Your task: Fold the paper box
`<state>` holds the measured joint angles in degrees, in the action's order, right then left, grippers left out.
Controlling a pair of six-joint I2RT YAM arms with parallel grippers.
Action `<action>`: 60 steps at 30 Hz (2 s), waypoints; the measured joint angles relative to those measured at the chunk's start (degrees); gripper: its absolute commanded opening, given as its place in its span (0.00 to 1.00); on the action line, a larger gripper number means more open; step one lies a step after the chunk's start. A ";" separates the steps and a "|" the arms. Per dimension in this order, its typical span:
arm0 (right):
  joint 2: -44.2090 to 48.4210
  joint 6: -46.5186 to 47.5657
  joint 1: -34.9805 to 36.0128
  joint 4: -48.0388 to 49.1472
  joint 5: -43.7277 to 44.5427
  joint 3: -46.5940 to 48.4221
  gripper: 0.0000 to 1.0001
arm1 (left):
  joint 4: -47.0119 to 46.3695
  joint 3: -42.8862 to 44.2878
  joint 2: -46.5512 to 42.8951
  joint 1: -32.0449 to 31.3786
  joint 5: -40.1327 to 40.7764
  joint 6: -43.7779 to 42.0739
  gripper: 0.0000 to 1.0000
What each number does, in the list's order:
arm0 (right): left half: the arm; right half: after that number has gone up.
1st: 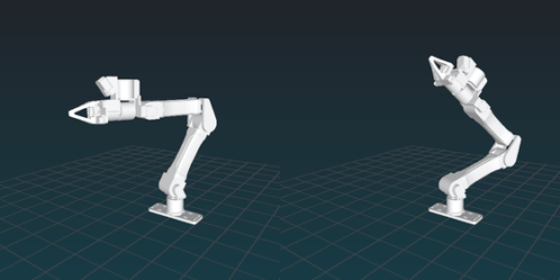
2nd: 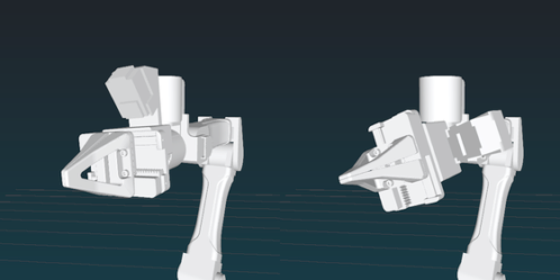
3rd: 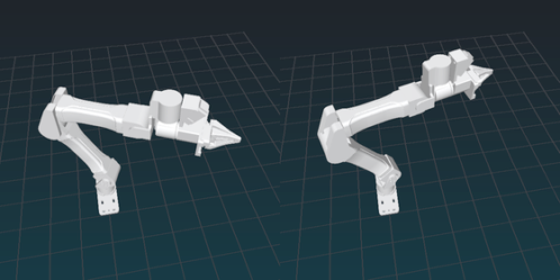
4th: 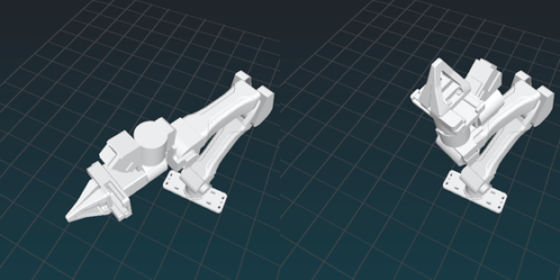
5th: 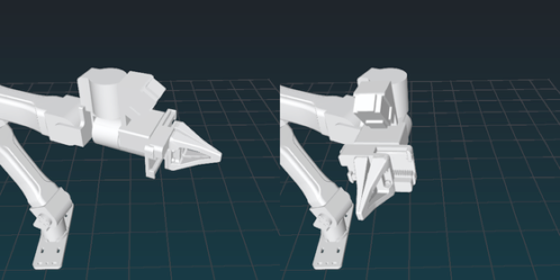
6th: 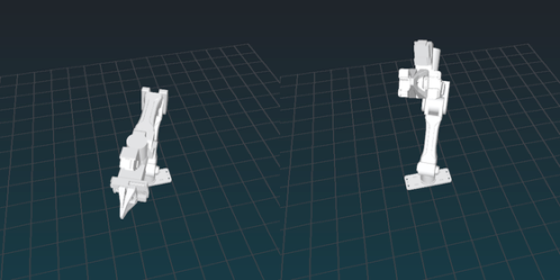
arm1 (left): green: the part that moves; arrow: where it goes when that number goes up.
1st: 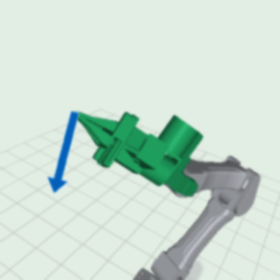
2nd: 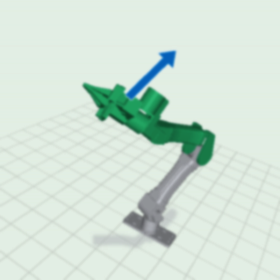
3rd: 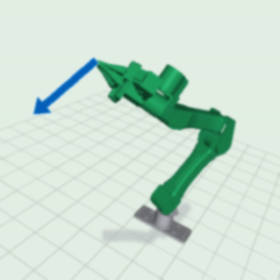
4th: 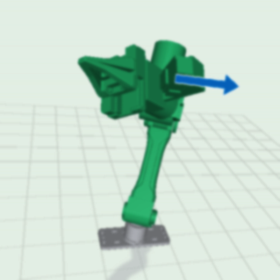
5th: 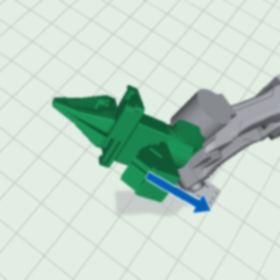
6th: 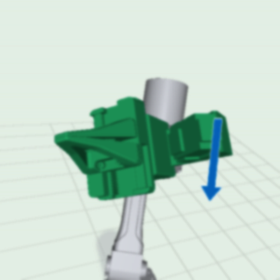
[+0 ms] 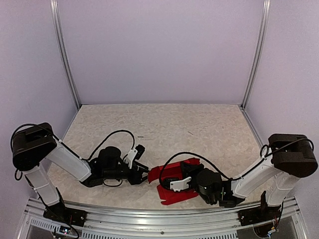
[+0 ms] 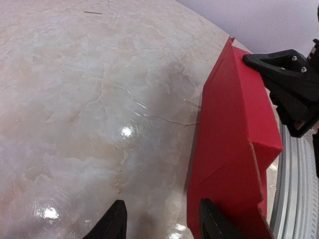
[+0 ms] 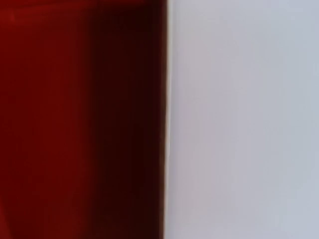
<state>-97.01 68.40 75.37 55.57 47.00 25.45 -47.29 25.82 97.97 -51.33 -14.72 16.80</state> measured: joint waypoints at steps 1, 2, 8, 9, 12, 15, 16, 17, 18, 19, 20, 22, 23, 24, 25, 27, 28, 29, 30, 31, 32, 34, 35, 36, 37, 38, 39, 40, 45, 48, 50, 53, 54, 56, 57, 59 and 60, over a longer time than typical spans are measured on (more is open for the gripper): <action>-0.52 0.17 0.22 0.59 0.39 -0.28 0.00 | 0.52 0.35 0.09 -0.35 -0.02 -0.55 0.48; -1.07 0.42 0.39 1.44 0.72 -0.66 0.00 | 1.09 0.74 0.20 -0.59 0.11 -0.81 0.48; -4.61 2.36 1.64 7.93 3.08 -3.10 0.00 | 3.78 0.55 0.00 -1.62 3.13 -1.03 0.49; -5.01 2.64 1.92 8.83 3.43 -3.50 0.00 | 4.04 -0.09 -0.33 -1.79 3.32 -0.94 0.49; -5.44 3.34 3.02 11.04 4.48 -4.44 0.00 | 5.16 -1.44 -1.64 -2.95 3.61 -0.59 0.49; -5.92 4.04 3.74 12.31 5.38 -4.74 0.00 | 5.84 -1.60 -2.14 -5.11 3.63 -0.61 0.49; -6.14 4.15 3.76 12.68 5.53 -4.74 0.00 | 5.97 -1.60 -2.14 -5.57 3.63 -0.63 0.49; -6.47 4.31 3.78 13.22 5.75 -4.74 0.00 | 6.32 -1.55 -2.14 -6.19 3.63 -0.79 0.49; -6.71 4.44 3.78 13.46 5.88 -4.74 0.00 | 6.71 -1.42 -2.12 -6.64 3.63 -0.98 0.49; -6.93 4.46 3.82 13.64 5.97 -4.74 0.00 | 6.97 -1.25 -2.03 -7.02 3.65 -1.22 0.49; -7.10 4.48 3.87 13.75 6.10 -4.74 0.00 | 7.32 -0.92 -1.95 -7.52 3.89 -1.68 0.49; -7.19 4.48 4.07 13.75 6.32 -4.74 0.00 | 7.98 -0.11 -1.86 -8.57 4.33 -2.56 0.48; -7.19 4.48 4.09 13.77 6.38 -4.74 0.00 | 8.24 0.33 -1.79 -9.03 4.52 -3.13 0.48; -7.19 4.48 4.09 13.77 6.40 -4.76 0.00 | 8.50 0.90 -1.70 -9.44 4.74 -3.65 0.48; -7.19 4.48 4.11 13.75 6.45 -4.76 0.00 | 8.70 1.49 -1.57 -9.75 5.09 -4.15 0.48; -7.19 4.46 4.13 13.75 6.49 -4.79 0.00 | 8.81 2.19 -1.33 -10.05 5.81 -4.85 0.48; -7.19 4.44 4.13 13.73 6.49 -4.79 0.00 | 8.83 2.47 -1.22 -10.12 6.34 -5.20 0.48; -7.19 4.42 4.13 13.73 6.51 -4.79 0.00 | 8.83 2.73 -1.09 -10.12 6.69 -5.57 0.48; -7.19 4.37 4.13 13.70 6.54 -4.79 0.00 | 8.83 2.97 -0.94 -10.12 7.06 -5.86 0.48; -7.19 4.35 4.13 13.68 6.60 -4.79 0.00 | 8.81 3.28 -0.70 -10.12 7.32 -6.27 0.48; -7.19 4.26 4.13 13.64 6.64 -4.79 0.00 | 8.85 3.69 -0.39 -10.14 7.50 -6.67 0.48; -7.19 4.20 4.13 13.51 6.75 -4.79 0.00 | 8.83 4.94 0.59 -10.16 7.67 -7.43 0.48; -7.19 4.17 4.13 13.49 6.84 -4.79 0.00 | 8.83 5.42 1.01 -10.16 7.67 -7.72 0.48; -7.19 4.17 4.13 13.42 6.91 -4.79 0.00 | 8.81 6.03 1.62 -10.16 7.67 -8.11 0.48; -7.19 4.17 4.15 13.35 6.95 -4.79 0.00 | 8.79 6.60 2.23 -10.21 7.67 -8.33 0.48; -7.19 4.17 4.17 13.33 7.02 -4.79 0.00 | 8.74 6.99 2.73 -10.21 7.67 -8.52 0.48; -7.19 4.15 4.22 13.33 7.08 -4.79 0.00 | 8.72 7.30 3.21 -10.23 7.69 -8.70 0.48; -7.19 4.13 4.31 13.31 7.19 -4.79 0.00 | 8.63 7.50 3.69 -10.27 7.74 -8.90 0.48; -7.17 3.61 4.37 12.83 7.41 -4.79 0.00 | 7.34 7.63 5.55 -10.62 7.80 -9.73 0.48; -7.19 3.45 4.39 12.72 7.69 -4.79 0.00 | 6.45 8.00 6.75 -11.02 7.74 -10.10 0.48; -7.17 3.30 4.39 12.57 7.96 -4.79 0.00 | 6.08 8.55 7.52 -11.39 7.80 -10.51 0.48; -7.17 2.95 4.39 12.39 8.15 -4.76 0.00 | 5.11 9.07 8.28 -12.07 8.24 -10.93 0.48; -7.19 2.84 4.39 12.37 8.15 -4.74 0.00 | 4.68 9.27 8.52 -12.22 8.41 -10.99 0.48; -7.17 2.60 4.39 12.22 8.20 -4.72 0.00 | 3.76 9.55 8.96 -12.46 8.90 -11.15 0.48; -7.17 2.49 4.39 12.17 8.24 -4.72 0.00 | 3.26 9.64 9.20 -12.55 9.22 -11.21 0.48; -7.17 2.40 4.39 12.02 8.33 -4.68 0.00 | 2.34 9.86 9.73 -12.74 9.88 -11.32 0.48; -7.13 2.36 4.39 11.96 8.35 -4.66 0.00 | 1.88 9.97 10.03 -12.83 10.43 -11.32 0.48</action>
<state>-104.14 70.76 79.77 67.53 55.35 20.80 -45.41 35.79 108.01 -64.16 -4.29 5.48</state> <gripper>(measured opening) 0.009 0.480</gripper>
